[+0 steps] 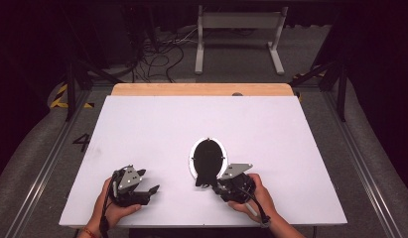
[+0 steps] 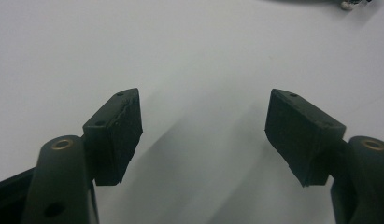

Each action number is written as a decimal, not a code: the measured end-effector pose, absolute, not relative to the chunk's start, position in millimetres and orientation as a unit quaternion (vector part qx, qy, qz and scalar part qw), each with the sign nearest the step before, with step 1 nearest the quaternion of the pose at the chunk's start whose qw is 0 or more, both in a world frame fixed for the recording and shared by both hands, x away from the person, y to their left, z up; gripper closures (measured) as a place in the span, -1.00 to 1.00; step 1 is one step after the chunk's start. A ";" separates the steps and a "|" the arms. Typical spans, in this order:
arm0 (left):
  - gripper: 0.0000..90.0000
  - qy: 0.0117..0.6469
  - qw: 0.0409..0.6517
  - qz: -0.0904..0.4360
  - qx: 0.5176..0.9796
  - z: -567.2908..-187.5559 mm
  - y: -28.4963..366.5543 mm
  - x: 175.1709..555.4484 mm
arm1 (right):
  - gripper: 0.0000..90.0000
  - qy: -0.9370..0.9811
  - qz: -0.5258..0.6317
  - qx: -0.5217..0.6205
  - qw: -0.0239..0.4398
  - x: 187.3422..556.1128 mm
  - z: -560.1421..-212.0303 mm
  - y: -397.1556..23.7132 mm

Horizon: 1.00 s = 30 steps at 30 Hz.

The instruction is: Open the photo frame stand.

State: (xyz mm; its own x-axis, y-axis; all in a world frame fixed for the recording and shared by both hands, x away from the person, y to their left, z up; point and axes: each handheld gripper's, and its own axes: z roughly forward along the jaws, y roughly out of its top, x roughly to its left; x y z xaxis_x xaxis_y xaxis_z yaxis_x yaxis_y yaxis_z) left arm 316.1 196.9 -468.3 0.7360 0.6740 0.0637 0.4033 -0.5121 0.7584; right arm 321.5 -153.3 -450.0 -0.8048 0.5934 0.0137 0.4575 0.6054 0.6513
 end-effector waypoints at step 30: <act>-0.43 0.310 0.372 0.183 0.856 -468.5 191.7 317.1 | 0.23 0.772 0.484 0.394 -0.120 353.8 -467.9 -183.7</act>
